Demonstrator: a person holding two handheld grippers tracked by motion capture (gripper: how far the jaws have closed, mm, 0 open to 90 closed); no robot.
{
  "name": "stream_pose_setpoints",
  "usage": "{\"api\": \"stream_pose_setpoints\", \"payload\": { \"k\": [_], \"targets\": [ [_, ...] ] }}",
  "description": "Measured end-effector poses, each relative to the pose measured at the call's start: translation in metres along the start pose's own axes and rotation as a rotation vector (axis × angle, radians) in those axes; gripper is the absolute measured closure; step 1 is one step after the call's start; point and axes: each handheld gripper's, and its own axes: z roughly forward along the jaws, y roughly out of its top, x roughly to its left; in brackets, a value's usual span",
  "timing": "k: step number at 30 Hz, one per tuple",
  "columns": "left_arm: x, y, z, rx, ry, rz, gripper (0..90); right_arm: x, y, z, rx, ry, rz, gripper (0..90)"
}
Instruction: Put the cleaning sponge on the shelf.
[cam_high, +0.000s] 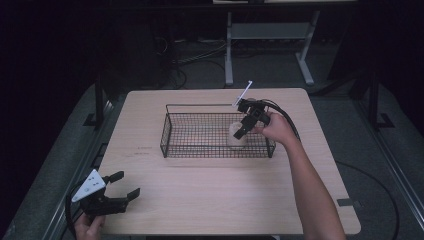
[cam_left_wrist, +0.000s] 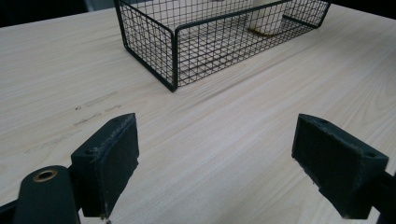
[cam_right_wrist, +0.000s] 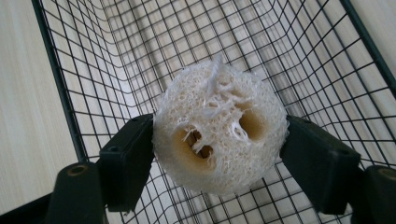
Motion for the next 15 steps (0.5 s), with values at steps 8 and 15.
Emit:
{"api": "stream_pose_setpoints", "payload": {
  "k": [8,15],
  "targets": [
    [0.0001,-0.0004,-0.0001,0.0,0.0,-0.001,14.1,0.0011,-0.0004,-0.0023,-0.005,-0.004,0.003,21.6],
    [0.0,-0.0005,-0.0002,0.001,0.0,-0.001,14.1,0.0023,-0.0011,-0.0075,-0.013,-0.01,0.008,19.0]
  ]
}}
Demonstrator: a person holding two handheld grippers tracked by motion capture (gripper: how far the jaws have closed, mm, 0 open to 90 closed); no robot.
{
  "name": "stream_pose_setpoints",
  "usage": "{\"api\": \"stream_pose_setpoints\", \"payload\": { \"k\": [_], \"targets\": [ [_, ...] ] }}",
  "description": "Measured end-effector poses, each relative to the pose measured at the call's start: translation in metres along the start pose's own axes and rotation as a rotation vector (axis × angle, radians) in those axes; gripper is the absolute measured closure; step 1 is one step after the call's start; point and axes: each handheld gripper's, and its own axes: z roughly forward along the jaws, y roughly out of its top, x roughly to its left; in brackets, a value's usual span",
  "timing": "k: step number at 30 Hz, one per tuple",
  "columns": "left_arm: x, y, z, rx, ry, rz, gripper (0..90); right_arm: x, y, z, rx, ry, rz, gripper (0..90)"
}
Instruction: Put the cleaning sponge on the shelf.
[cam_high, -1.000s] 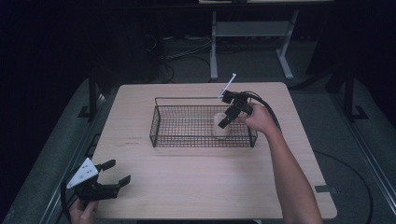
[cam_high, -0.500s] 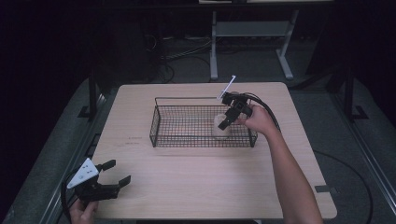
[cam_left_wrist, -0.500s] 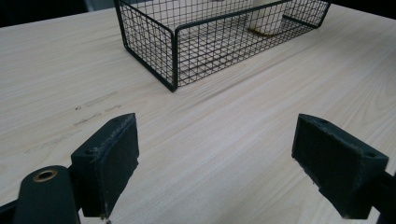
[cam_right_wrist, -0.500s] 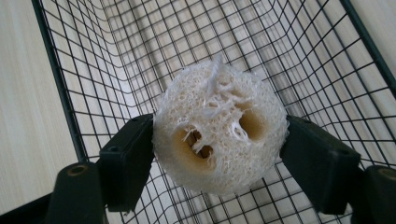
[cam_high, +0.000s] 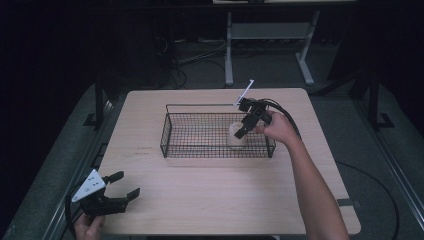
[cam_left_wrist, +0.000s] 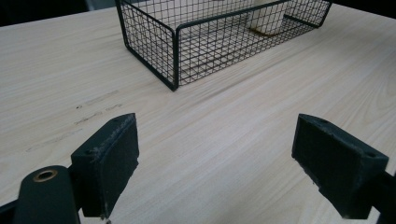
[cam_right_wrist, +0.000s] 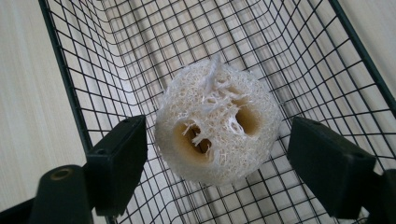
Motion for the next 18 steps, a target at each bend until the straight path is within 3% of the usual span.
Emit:
{"api": "stream_pose_setpoints", "payload": {
  "k": [18],
  "targets": [
    [-0.001,0.0,0.0,-0.002,-0.004,0.003,14.1,0.012,0.003,-0.02,-0.03,-0.02,-0.021,18.1]
  ]
}}
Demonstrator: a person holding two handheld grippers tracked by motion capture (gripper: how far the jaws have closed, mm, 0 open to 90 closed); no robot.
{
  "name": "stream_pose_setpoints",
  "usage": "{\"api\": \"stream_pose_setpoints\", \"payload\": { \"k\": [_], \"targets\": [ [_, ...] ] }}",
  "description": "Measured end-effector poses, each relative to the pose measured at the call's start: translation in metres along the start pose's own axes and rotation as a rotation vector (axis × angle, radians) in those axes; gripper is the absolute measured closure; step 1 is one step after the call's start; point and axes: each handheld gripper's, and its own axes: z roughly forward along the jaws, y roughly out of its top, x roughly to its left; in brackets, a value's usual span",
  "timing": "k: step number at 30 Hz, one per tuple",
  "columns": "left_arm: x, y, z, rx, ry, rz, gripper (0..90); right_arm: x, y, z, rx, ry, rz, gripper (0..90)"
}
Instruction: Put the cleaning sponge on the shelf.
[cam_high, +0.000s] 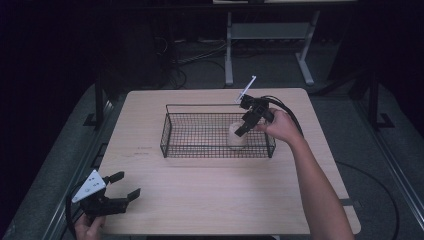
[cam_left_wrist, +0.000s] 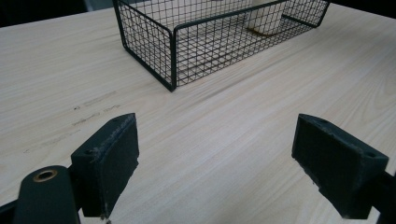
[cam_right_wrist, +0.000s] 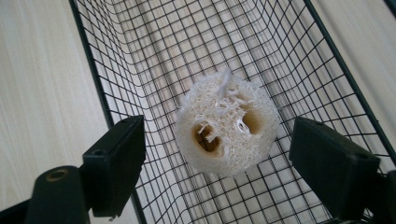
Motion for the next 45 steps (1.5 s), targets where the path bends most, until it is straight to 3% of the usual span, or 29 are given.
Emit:
{"api": "stream_pose_setpoints", "payload": {
  "k": [23,45],
  "targets": [
    [0.0,0.0,0.0,0.002,-0.001,0.003,14.1,0.018,-0.004,-0.022,0.001,0.001,-0.037,18.0],
    [-0.001,0.0,0.0,0.004,0.0,0.002,14.0,0.033,-0.018,-0.028,0.007,0.018,-0.054,17.2]
  ]
}}
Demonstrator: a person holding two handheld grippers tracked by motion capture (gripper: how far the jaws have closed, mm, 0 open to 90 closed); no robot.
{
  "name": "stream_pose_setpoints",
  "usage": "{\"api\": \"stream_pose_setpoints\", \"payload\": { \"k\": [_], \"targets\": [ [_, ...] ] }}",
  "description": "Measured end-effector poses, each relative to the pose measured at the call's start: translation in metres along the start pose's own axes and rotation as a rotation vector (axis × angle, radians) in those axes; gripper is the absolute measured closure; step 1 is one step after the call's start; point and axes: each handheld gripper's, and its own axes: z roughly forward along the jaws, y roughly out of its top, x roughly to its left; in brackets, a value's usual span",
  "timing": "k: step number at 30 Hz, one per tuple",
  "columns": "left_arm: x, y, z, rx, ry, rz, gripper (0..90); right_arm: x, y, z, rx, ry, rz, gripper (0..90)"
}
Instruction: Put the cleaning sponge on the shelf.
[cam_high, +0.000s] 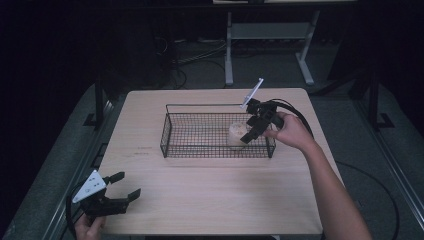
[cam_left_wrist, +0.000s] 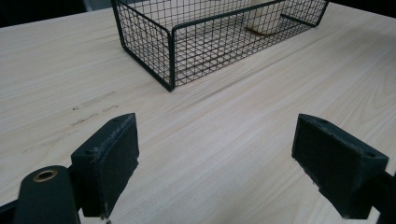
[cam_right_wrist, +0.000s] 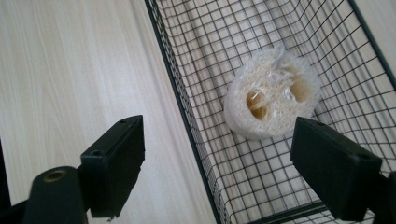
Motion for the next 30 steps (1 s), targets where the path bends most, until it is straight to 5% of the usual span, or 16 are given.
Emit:
{"api": "stream_pose_setpoints", "payload": {
  "k": [30],
  "targets": [
    [-0.001,0.0,0.0,0.002,-0.002,-0.001,14.1,0.028,-0.017,-0.005,-0.002,0.011,-0.048,17.0]
  ]
}}
